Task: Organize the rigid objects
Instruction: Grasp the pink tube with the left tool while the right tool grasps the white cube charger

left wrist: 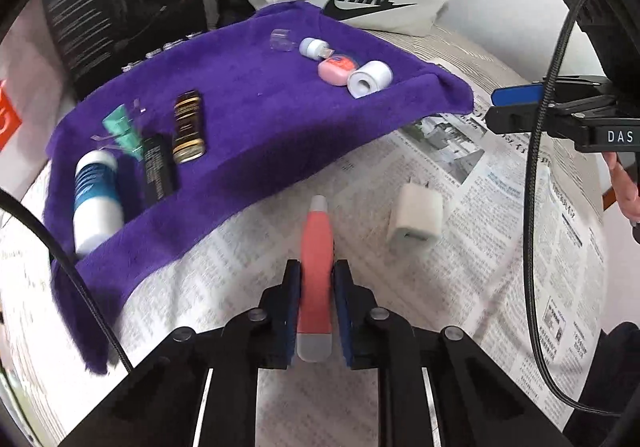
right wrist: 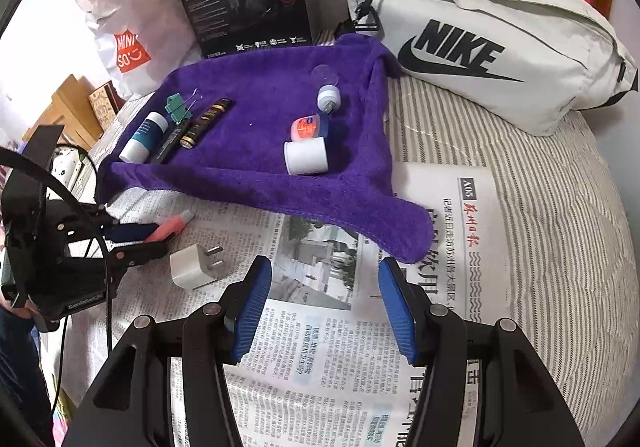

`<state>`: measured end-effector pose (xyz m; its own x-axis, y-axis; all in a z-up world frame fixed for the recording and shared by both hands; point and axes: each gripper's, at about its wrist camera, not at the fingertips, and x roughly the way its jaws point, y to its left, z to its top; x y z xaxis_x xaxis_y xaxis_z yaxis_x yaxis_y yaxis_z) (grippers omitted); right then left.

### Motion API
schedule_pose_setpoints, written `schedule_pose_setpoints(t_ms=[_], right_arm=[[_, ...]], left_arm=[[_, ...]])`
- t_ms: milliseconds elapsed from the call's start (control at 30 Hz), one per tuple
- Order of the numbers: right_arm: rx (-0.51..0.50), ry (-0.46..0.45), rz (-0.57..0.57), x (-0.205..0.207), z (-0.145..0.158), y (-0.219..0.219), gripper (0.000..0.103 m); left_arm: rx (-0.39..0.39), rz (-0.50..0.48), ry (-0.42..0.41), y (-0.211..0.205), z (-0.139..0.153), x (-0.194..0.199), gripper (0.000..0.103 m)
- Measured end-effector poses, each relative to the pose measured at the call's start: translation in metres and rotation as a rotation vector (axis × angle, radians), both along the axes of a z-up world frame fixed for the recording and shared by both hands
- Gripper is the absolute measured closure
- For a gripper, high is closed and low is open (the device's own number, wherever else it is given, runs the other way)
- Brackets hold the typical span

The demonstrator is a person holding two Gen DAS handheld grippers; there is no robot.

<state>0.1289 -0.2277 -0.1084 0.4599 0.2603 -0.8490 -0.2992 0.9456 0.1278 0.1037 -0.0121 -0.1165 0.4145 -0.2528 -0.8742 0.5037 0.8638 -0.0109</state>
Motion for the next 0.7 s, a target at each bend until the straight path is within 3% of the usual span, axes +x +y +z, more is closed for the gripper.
schedule_pose_setpoints(t_ms=[333, 700], right_arm=[[0.006, 0.022, 0.020, -0.003, -0.008, 0.006, 0.047], [0.033, 0.022, 0.163, -0.014, -0.015, 0.046, 0.047]], left_arm=[[0.019, 0.044, 0.008, -0.006, 0.000, 0.009, 0.086], [0.022, 0.237, 0.022, 0.040, -0.001, -0.004, 0.087]])
